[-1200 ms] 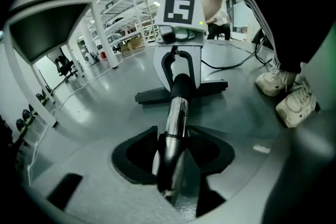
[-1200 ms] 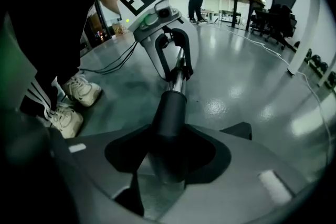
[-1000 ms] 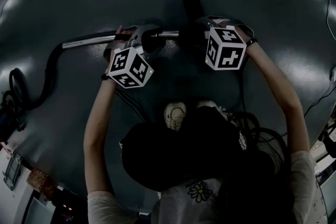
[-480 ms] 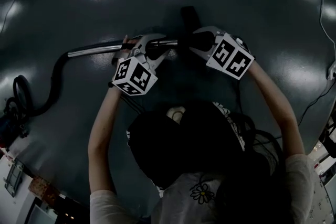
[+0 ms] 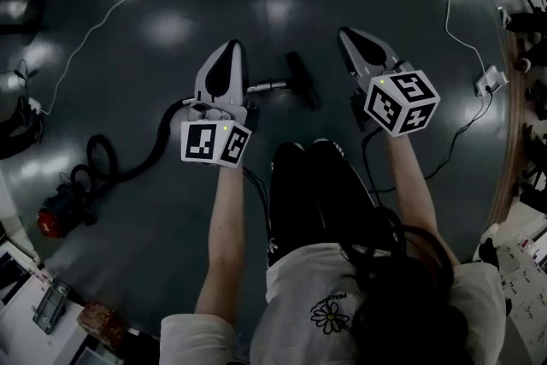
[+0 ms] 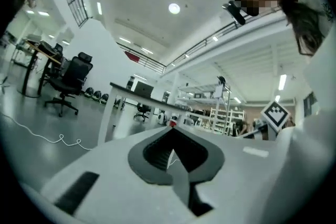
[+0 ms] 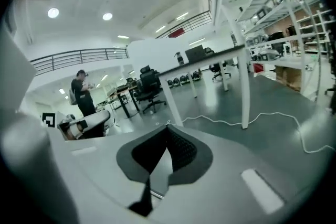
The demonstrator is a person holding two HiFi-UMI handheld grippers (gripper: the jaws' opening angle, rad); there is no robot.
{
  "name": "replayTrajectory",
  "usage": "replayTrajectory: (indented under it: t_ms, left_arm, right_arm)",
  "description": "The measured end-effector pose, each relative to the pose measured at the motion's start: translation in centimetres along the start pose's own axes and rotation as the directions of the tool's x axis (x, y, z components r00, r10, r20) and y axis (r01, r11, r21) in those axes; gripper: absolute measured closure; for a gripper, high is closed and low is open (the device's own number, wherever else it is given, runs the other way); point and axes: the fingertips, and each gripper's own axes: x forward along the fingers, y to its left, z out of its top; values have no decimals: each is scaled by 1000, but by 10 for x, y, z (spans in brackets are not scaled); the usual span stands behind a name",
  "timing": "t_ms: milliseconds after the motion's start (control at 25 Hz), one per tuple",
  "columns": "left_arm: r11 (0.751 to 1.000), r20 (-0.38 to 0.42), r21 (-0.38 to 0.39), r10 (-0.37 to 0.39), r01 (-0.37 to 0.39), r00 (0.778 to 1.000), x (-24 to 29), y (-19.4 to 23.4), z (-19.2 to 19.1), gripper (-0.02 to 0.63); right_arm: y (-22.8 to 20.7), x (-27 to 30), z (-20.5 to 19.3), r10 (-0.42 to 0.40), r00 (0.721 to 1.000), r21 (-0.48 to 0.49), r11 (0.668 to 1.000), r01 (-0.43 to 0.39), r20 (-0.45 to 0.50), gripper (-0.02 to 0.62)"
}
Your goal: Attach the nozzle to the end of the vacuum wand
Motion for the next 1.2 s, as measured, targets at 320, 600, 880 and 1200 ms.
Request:
replayTrajectory:
  t_ms: [320,600,880,1200]
  left_arm:
    - [998,110,-27,61,-59,992,-63,-121,266,601]
    - [998,237,42,27,-38,971,-74,-172,329,603]
    - [995,275,99,-32,5,961,-79,-208,351,603]
    - [991,293,136,-44,4,955,-93,-228,354,603]
  right_arm:
    - [94,-198,247,-169,972,-35,984,177,164,588]
    - [117,-255,273,-163,949,-32,984,178,268,589]
    - [137,-279,285,-152,932,-94,977,192,329,589]
    - [158,-290,293,-91,931,-136,980,147,353,589]
